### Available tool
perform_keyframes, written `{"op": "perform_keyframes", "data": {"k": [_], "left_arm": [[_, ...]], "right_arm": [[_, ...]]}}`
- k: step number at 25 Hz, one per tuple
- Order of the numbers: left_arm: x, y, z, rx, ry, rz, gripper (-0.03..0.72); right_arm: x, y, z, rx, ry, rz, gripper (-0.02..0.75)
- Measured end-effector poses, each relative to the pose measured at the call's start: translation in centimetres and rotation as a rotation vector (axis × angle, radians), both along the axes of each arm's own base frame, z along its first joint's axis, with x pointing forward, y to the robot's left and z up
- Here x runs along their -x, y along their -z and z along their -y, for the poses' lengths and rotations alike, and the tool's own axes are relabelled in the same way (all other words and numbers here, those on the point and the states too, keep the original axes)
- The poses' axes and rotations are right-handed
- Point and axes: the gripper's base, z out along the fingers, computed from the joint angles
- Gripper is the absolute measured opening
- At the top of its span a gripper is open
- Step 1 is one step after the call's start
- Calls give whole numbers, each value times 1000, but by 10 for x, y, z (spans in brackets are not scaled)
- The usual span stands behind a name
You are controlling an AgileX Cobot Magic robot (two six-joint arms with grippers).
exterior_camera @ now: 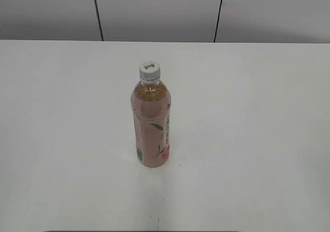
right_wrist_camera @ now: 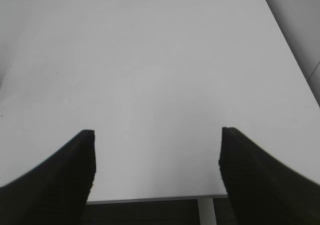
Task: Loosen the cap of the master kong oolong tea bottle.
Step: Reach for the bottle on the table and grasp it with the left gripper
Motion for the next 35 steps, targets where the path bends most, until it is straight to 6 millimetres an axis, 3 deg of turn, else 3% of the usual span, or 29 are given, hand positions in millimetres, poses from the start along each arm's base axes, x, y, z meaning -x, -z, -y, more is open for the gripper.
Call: {"op": "perform_keyframes", "data": {"k": [35], "left_arm": [[0,0,0,-1,-1,1,241]], "right_arm": [[0,0,0,4,3,0,582]]}}
